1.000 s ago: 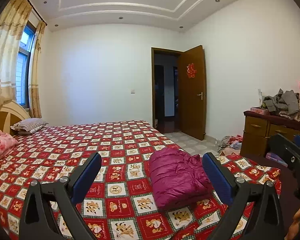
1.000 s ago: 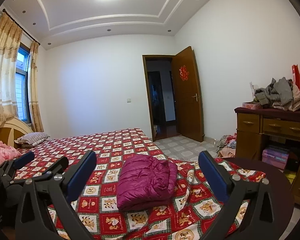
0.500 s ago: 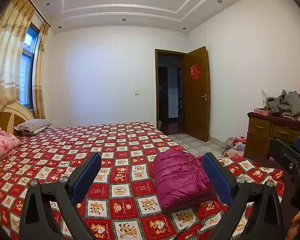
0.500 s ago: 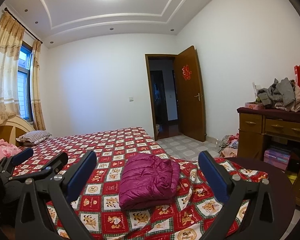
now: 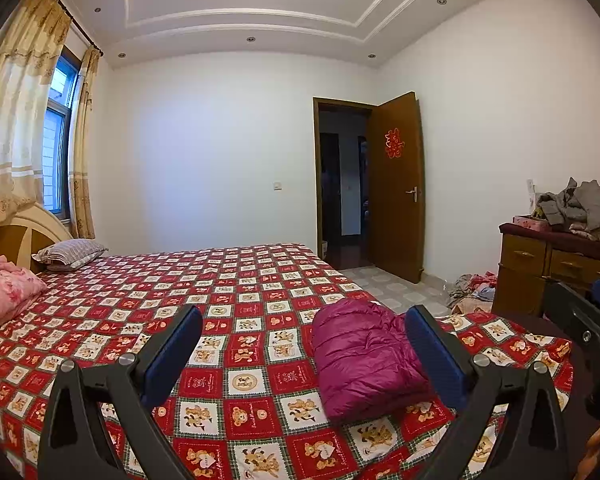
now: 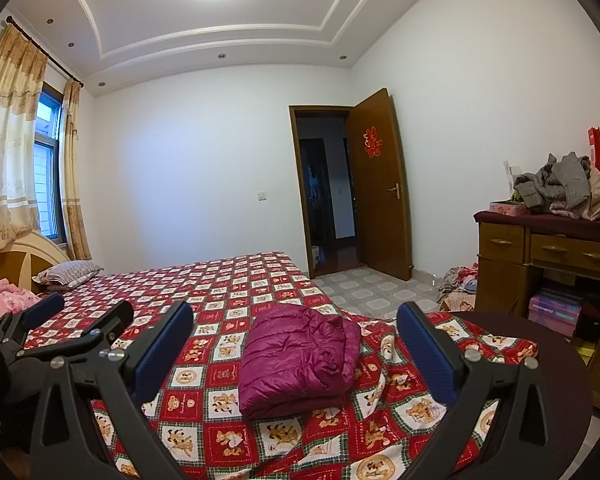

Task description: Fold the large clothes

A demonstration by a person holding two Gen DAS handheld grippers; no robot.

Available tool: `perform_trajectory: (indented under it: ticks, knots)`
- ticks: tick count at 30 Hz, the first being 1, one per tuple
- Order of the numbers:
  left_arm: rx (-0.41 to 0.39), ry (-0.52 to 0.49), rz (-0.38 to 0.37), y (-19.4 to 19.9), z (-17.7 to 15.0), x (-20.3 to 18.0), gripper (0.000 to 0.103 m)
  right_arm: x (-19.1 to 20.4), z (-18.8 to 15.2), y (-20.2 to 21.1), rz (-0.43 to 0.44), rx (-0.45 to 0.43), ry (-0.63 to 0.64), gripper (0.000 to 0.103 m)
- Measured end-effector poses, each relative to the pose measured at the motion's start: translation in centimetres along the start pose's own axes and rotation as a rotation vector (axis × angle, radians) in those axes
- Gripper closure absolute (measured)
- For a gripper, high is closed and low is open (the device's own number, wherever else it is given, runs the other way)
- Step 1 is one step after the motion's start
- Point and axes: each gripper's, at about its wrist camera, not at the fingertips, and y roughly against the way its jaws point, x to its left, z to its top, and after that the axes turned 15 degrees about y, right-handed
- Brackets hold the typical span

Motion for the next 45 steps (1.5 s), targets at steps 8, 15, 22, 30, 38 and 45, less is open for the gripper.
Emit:
perform_trajectory:
  ticks: [8, 15, 22, 30, 38, 45]
  knots:
    - [-0.007, -0.005, 0.003, 0.0, 0.0, 0.0, 0.001, 0.0, -0.1, -0.1, -0.006, -0.005, -0.002, 0.000]
    - [-0.004, -0.012, 0.015, -0.1, 0.0, 0.1, 0.001, 0.2, -0.3, -0.2, -0.003, -0.001, 0.001, 0.000]
    - [0.008, -0.015, 0.018, -0.3, 0.2, 0.3, 0.001, 0.2, -0.2, -0.1, -0.003, -0.003, 0.000, 0.000]
    - [0.004, -0.013, 0.010, -0.2, 0.4, 0.5, 0.001, 0.3, -0.1, 0.1, -0.001, -0.002, -0.003, 0.000]
    - [-0.004, -0.013, 0.018, -0.3, 0.3, 0.6, 0.001, 0.3, 0.0, 0.1, -0.002, -0.001, -0.002, 0.000]
    - [0.053, 0.034, 0.052, -2.3, 0.5, 2.0, 0.001, 0.3, -0.1, 0.0, 0.001, 0.005, 0.001, 0.000]
